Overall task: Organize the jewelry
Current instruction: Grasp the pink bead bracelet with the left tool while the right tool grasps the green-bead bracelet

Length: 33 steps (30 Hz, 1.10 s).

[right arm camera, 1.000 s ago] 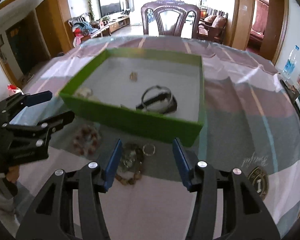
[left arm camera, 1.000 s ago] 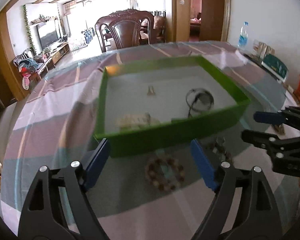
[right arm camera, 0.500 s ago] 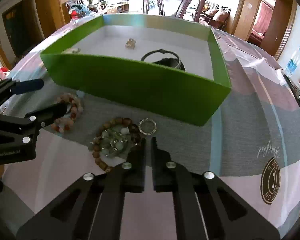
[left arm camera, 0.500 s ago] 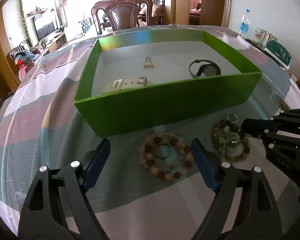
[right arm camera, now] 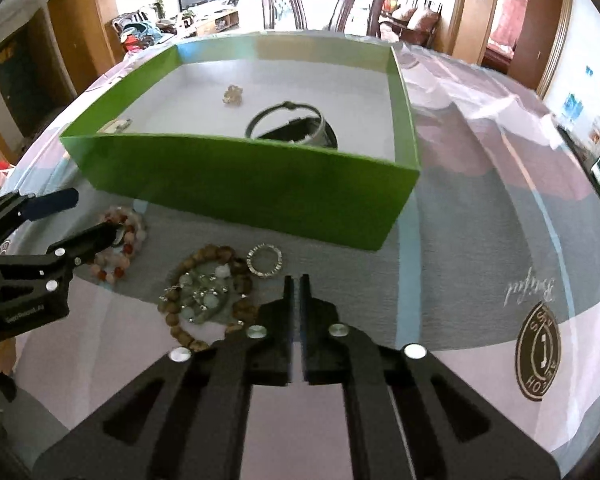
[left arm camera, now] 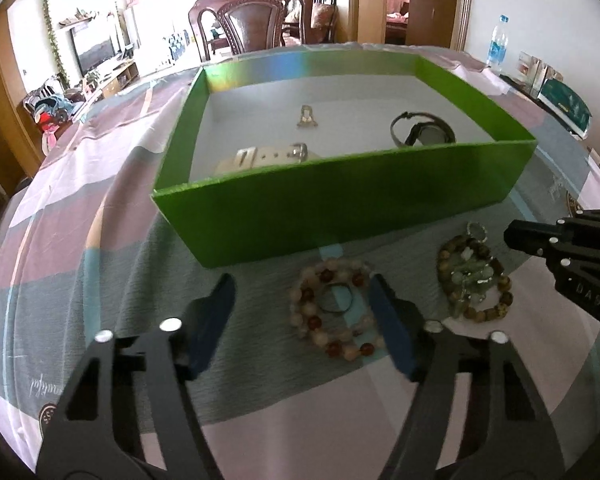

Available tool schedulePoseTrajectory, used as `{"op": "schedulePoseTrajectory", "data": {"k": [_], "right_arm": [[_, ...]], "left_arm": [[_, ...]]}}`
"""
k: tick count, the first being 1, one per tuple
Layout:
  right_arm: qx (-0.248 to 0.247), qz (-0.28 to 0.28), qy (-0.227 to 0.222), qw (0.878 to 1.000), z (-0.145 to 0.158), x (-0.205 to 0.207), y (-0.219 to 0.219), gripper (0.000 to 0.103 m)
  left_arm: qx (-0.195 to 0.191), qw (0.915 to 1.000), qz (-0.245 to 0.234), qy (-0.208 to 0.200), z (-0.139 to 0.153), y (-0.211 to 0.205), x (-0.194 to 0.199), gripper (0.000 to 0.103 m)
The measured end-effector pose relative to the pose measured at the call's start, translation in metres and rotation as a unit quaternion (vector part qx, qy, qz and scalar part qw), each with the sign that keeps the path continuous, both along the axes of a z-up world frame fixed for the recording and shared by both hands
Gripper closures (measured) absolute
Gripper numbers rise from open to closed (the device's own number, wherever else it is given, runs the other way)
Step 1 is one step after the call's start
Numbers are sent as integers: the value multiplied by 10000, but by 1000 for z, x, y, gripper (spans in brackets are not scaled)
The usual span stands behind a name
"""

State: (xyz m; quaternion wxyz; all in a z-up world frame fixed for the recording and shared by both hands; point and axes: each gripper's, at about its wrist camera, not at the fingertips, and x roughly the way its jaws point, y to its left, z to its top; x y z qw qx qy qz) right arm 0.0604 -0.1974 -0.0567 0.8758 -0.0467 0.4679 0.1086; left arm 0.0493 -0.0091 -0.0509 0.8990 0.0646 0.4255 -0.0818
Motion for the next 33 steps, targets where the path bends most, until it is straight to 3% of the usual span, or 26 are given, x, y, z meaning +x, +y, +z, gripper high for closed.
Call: {"op": "schedulePoseTrajectory", "data": {"k": [1,2,17,21,22,25,29,33], "right_arm": [[27,1,64,10000,-2,1,0,74],[52,0,91,9999,-2,1,0,69],[368,597,-55,9975,7,-16,13,68],[366,758,133,9964,1,-18,21,69],[264,778,219,9964,-5,-18,25,69],[77,884,59,9960,-6,-23,33,89],[270,912,47,9955,-3,-23,31,90],[914,936,-384,9907,21,-31,17,90]], "left_arm": [[0,10000,-11,58,-2,0,1,43],[11,10000,-9,75,-3,0,1,46],[61,9998,82,163,-7,2,5,45],[77,9997,94,194,-9,2,7,43],[90,9997,78,193,-9,1,7,43],[107,9998,52,188,-10,-1,6,42],[93,9998,75,185,-10,0,6,42],[99,9998,67,182,-10,-1,6,42]]}}
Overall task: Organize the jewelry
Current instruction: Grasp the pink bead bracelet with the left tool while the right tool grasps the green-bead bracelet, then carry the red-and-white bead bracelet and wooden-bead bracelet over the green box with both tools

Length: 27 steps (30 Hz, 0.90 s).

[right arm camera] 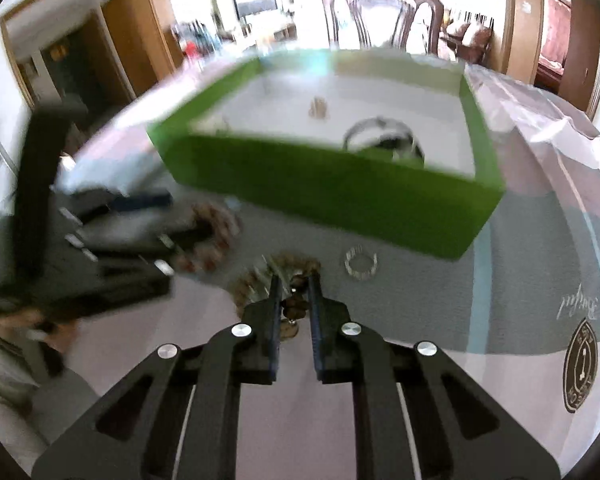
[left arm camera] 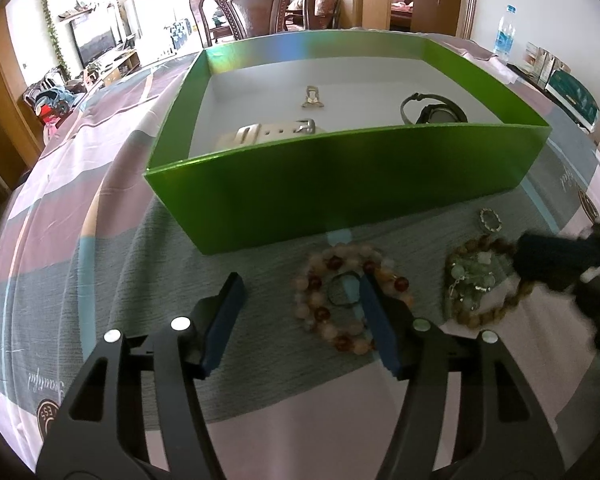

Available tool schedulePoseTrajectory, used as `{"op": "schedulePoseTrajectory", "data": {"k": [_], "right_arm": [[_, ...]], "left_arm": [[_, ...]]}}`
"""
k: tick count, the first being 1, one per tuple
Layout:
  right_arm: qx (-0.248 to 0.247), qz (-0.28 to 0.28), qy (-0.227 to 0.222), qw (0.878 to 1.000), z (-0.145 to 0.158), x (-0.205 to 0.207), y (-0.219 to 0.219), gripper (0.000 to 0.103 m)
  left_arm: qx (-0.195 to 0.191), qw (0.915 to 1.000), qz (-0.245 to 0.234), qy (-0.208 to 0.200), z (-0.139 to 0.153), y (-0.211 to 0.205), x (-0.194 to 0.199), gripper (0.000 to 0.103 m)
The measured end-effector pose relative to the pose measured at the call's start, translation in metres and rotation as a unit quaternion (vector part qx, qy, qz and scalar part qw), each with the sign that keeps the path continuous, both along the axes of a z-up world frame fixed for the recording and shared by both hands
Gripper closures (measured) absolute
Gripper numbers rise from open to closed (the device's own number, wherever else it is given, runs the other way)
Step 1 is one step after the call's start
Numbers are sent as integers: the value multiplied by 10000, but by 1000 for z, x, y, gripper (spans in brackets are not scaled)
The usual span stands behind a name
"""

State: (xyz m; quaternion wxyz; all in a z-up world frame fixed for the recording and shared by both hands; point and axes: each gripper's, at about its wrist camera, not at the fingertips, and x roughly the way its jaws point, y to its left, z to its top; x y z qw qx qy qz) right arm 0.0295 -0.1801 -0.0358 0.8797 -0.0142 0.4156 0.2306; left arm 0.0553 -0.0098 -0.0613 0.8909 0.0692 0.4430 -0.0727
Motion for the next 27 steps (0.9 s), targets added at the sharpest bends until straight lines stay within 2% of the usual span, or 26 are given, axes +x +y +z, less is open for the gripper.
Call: {"op": "schedulePoseTrajectory", "data": {"k": [2,3,4,5,6,9,11,14,18,20,22,23,27], "right_arm": [[396,7,-286,9988,14,-6,-8,90],[557,0,-407,9976,20,-9,-12,90],[706,-55,-555,9959,26,-12,-17,90],[745,-170,-671,9948,30,-13,-20,90],[747,-276,-730,9942,32,-11,-23,90],[847,-598,-726,9920,33,-3,-33,90],[856,-654,-696,9917,32,1,-34,90],[906,-612,-792,9908,34,-2,-34,90],[1109,-314,-962,9887,41,-12,-33,90],[880,-317,-949,9911,39,-12,-27,89],[598,-358,-791,9944,31,-7,-21,90],[508,-382,-695,9956,27,-4,-20,89],[397,-456,-605,9963,22,-3,-20,89]], "left_arm": [[3,10000,1,-2,0,1,0,42],[-12,10000,-10,4,0,1,0,46],[-51,10000,-37,4,0,1,-1,52],[-75,9999,-66,14,0,1,-2,73],[-47,9999,-86,32,0,0,-2,79],[-30,9998,-184,25,-1,-3,-4,85],[-113,9997,-237,-23,3,-3,-6,87],[-347,9986,-297,-251,14,0,-12,96],[-563,9951,-382,-711,32,3,-22,96],[-427,9943,-432,-873,35,-1,-27,95],[-143,9962,-390,-767,28,-6,-24,90],[-71,9973,-373,-634,23,-8,-21,85],[-10,9994,-238,-235,9,-2,-12,77]]}}
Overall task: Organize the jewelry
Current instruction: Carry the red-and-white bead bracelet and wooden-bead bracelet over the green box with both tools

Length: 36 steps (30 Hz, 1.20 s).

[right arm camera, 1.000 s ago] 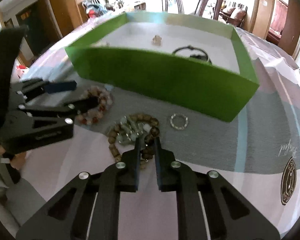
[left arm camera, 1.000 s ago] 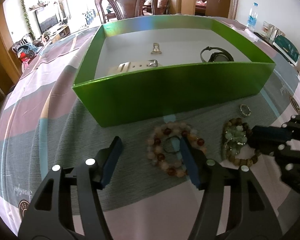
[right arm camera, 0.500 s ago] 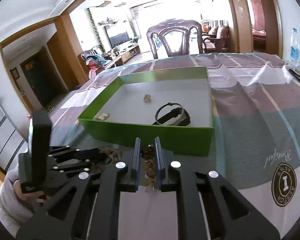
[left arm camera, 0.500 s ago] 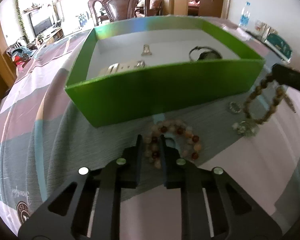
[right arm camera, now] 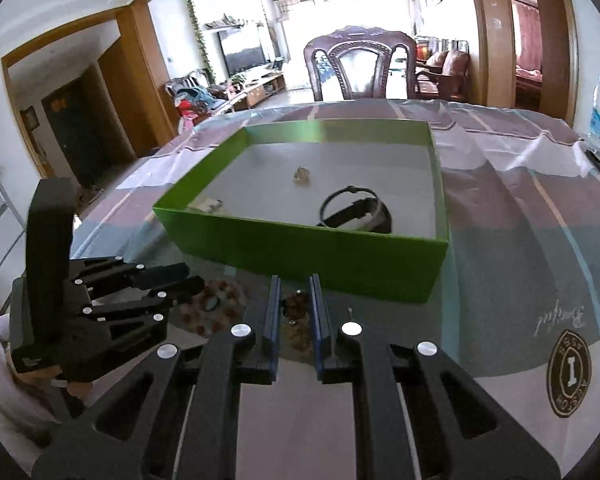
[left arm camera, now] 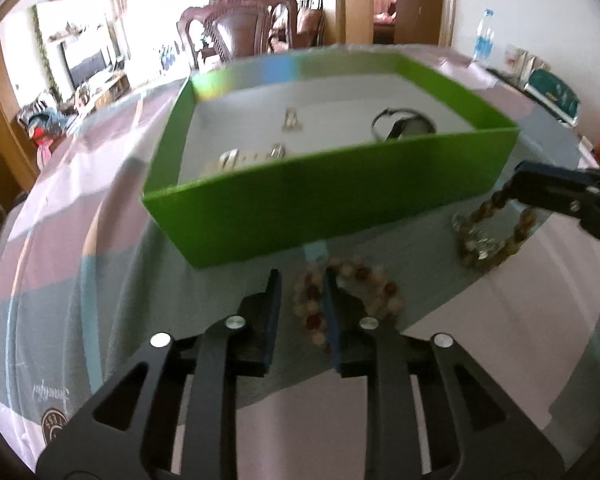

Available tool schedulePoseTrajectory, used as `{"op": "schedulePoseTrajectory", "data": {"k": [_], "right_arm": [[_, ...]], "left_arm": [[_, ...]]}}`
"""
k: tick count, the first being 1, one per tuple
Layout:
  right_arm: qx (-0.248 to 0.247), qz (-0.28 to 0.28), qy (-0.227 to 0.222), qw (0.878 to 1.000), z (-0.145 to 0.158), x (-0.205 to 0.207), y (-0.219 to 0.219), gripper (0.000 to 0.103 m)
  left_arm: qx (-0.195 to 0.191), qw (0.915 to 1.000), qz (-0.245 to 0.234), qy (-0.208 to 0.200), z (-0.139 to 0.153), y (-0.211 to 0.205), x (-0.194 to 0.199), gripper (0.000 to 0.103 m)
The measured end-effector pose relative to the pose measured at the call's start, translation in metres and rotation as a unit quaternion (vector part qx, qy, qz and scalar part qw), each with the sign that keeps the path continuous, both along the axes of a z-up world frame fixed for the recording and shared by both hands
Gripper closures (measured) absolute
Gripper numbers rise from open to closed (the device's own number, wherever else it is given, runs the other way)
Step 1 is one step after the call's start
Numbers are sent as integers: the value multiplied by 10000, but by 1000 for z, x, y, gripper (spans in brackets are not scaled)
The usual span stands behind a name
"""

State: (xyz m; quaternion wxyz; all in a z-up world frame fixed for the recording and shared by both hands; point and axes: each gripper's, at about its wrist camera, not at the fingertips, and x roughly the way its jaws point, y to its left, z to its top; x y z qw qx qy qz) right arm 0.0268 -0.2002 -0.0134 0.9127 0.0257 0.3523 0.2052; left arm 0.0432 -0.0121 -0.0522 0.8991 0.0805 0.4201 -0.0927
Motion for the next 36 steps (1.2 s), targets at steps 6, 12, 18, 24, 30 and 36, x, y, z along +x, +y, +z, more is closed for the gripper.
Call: {"op": "schedulePoseTrajectory", "data": {"k": [6,12,18,24,30,36], "right_arm": [[-129,-58,151,9998,-7,4,0,89],[-153,-93,293,9994,-11,8,-1,89],[-153,-91,277,9995,-10,8,-1,89],[-148,-86,277,9995,-10,8,-1,89],[-46,-77,110,9999,-5,4,-2,89],[1,-238,45,9997,0,5,-8,89]], "left_arm": [[-136,9991,-33,411,-13,5,6,75],[-294,9985,-147,438,-12,5,4,94],[-587,9979,-243,91,7,7,-4,95],[-839,9960,-112,-280,23,18,-10,95],[-742,9952,98,-628,35,19,-14,95],[-471,9969,418,-479,28,24,-7,95]]}}
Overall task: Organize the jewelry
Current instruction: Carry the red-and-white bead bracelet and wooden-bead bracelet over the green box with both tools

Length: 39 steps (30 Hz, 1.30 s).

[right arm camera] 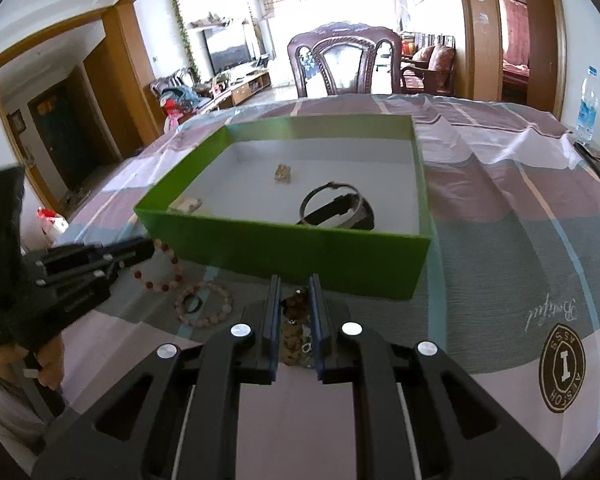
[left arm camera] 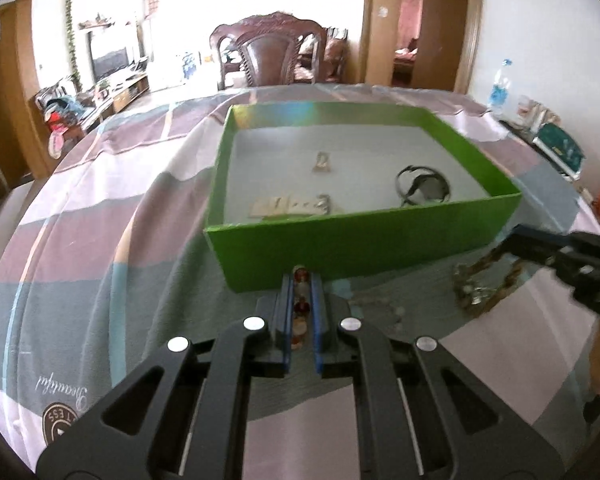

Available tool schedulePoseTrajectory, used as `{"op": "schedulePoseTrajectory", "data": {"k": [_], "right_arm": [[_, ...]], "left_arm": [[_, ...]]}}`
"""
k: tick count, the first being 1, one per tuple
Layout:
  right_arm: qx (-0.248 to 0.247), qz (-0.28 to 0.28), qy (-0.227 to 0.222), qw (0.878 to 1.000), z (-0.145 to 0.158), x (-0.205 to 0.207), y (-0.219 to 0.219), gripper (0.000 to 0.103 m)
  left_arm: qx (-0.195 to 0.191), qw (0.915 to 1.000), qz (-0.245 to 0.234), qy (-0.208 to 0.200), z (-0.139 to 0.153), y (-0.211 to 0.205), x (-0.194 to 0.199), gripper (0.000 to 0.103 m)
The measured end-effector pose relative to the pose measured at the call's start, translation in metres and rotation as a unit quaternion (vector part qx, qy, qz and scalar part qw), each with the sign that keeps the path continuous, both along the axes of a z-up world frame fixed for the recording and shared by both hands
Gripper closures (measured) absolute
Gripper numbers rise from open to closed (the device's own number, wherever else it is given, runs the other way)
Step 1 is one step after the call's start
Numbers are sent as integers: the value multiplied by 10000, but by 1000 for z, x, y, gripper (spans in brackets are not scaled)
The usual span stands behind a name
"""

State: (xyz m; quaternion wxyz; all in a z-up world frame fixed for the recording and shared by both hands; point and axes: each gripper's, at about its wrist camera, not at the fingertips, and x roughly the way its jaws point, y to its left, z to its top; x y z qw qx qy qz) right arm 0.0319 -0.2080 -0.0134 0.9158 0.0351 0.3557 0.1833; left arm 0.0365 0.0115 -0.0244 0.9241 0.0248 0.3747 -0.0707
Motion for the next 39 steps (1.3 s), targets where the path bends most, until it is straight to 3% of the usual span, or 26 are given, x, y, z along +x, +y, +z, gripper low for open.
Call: {"op": "schedulePoseTrajectory", "data": {"k": [7,39], "right_arm": [[202,-237,-291,9991,14,-4,-13,89],[163,-218,-282,9992,10,-1,-8,89]], "left_arm": [[107,9994,292,117,-5,8,6,95],[128,9992,341,-152,7,7,-4,95]]}}
